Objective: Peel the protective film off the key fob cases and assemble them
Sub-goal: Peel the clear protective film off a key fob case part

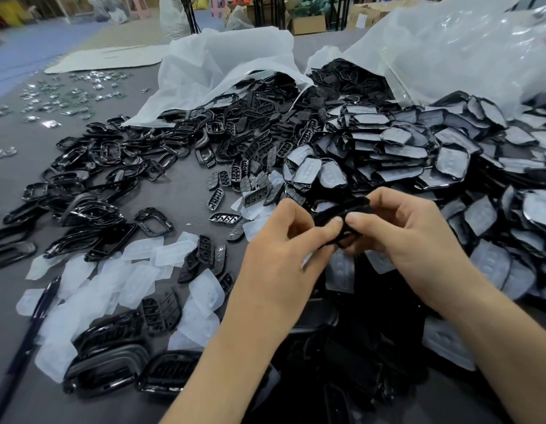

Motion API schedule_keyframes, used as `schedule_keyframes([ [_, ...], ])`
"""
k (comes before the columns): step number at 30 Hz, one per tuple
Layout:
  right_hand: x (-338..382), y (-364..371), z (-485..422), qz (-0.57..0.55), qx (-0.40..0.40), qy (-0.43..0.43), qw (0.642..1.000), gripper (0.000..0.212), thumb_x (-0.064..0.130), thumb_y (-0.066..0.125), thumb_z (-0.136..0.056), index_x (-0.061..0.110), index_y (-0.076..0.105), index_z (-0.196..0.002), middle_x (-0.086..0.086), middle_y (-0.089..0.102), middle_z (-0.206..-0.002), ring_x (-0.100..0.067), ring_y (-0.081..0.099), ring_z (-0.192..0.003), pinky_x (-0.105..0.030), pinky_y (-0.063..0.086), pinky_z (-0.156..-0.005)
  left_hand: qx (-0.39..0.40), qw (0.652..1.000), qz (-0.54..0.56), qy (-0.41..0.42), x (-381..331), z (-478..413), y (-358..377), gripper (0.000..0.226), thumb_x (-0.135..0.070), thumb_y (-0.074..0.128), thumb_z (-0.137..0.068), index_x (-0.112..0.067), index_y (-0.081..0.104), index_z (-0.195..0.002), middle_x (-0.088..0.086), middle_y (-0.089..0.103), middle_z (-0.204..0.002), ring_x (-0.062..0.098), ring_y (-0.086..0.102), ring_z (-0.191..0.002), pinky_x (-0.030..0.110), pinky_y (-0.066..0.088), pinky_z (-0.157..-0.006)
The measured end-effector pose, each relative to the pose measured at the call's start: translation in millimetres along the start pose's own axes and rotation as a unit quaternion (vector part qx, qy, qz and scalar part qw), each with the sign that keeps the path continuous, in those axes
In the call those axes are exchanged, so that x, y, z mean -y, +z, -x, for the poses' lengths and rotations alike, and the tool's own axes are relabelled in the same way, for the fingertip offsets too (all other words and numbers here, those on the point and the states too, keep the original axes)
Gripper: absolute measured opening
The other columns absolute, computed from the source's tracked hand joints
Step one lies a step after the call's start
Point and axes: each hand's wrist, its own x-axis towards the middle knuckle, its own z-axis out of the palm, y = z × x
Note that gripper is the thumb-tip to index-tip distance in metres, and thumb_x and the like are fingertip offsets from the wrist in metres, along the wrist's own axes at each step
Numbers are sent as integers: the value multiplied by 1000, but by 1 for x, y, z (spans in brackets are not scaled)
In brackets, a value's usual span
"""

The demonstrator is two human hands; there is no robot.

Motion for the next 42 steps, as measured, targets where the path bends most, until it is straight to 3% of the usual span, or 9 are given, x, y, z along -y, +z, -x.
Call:
schedule_keyframes([
  [6,3,-6,-1,30,55,-23,998,8,-4,58,-89,-1,53,-82,-9,64,-59,-18,60,-47,-23,51,-48,22,987,124,-100,-3,-2,-4,45,-21,68,-81,-36,57,-123,-13,57,-110,2,59,-81,8,45,-79],
  [13,-2,0,3,145,55,-76,985,9,11,69,-84,15,62,-80,-8,66,-58,-22,61,-45,-31,53,-45,74,971,168,-153,2,2,-1,33,-17,56,-86,-40,65,-109,-17,70,-79,-1,64,-73,18,50,-71],
  [20,14,-35,-6,173,-106,-145,968,16,25,65,-90,26,65,-74,0,69,-65,-11,58,-48,-20,46,-46,-153,887,293,-323,43,-10,-29,26,2,49,-95,-20,63,-99,-3,75,-90,18,73,-84,28,58,-77],
  [27,6,4,3,304,6,-169,938,10,19,69,-86,24,66,-78,5,67,-66,-20,64,-63,-32,52,-64,-280,799,347,-403,66,-12,-44,22,5,45,-97,-8,62,-93,-1,71,-90,22,74,-80,33,57,-80],
  [30,9,27,-7,396,105,-186,893,6,11,69,-85,15,70,-89,6,68,-80,-11,63,-78,-27,50,-76,-287,792,363,-399,65,-12,-46,20,4,45,-97,-7,62,-95,-2,71,-90,23,74,-81,34,57,-81],
  [34,10,75,-37,571,226,-192,765,19,17,60,-91,11,63,-109,-4,61,-105,-23,55,-103,-34,44,-86,-273,810,343,-390,61,-14,-46,21,3,45,-97,-10,62,-97,-7,74,-83,20,74,-82,37,56,-86],
  [38,6,110,-56,693,264,-215,635,12,-3,53,-85,6,50,-78,-12,58,-85,-32,61,-90,-34,40,-64,-240,833,312,-388,58,-9,-43,21,-1,46,-97,-11,64,-104,0,74,-94,20,73,-87,43,55,-89],
  [40,2,110,-59,704,257,-226,622,10,-6,53,-83,4,56,-85,-14,61,-90,-32,62,-88,-34,38,-63,-225,840,306,-387,56,-9,-41,22,-2,46,-97,-7,63,-110,3,75,-95,18,73,-85,44,55,-88],
  [42,-4,103,-58,652,203,-243,689,7,0,55,-85,5,59,-88,-14,64,-92,-32,61,-88,-34,40,-64,-220,836,318,-390,54,-11,-38,23,-1,47,-97,-5,62,-114,5,74,-97,19,73,-87,45,55,-89],
])
